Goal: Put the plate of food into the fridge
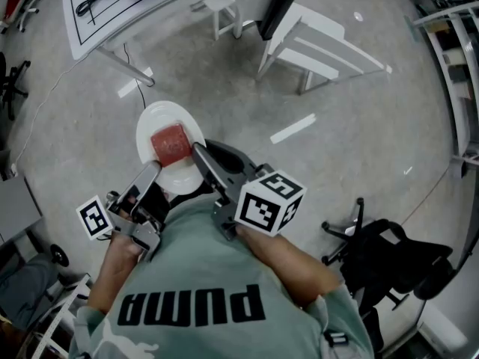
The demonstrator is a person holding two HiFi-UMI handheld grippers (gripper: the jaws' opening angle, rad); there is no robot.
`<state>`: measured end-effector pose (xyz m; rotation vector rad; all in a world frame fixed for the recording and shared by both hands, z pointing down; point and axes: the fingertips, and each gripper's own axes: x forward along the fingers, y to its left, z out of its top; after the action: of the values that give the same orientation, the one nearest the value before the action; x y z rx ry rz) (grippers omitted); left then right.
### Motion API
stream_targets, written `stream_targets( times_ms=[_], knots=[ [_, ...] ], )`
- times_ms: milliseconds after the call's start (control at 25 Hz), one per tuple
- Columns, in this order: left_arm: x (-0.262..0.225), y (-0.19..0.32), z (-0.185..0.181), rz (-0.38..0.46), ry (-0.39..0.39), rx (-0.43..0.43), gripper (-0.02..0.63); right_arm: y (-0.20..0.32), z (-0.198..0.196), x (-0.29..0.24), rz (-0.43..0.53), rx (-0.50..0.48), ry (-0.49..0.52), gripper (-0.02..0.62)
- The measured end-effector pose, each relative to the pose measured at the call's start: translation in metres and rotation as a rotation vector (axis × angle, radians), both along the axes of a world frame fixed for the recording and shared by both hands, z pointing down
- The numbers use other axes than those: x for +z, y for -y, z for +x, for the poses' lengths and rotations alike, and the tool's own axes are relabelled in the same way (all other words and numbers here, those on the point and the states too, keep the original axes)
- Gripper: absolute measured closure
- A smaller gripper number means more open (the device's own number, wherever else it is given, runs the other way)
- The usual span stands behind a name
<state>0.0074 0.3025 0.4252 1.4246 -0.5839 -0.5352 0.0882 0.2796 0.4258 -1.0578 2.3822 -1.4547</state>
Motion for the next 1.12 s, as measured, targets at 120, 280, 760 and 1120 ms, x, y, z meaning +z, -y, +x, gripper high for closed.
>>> stream_targets(
  times_ms=[120,280,760,1120],
  knots=[
    [-0.001,-0.001,0.0,0.005,0.001,-0.001,0.532,0.0,0.0,-0.001,-0.001,0.003,0.007,0.558],
    [-0.004,-0.001,-0.001,0.017,0.003,-0.003,0.532,-0.001,-0.001,-0.004,0.002,0.007,0.012,0.558],
    [-0.013,0.002,-0.01,0.061,0.008,-0.007,0.532,0.003,-0.009,-0.014,0.031,0.015,0.012,0.558],
    [-0.024,0.002,-0.023,0.096,0.008,0.007,0.532,0.002,-0.021,-0.026,0.053,0.043,0.011,0.558]
  ],
)
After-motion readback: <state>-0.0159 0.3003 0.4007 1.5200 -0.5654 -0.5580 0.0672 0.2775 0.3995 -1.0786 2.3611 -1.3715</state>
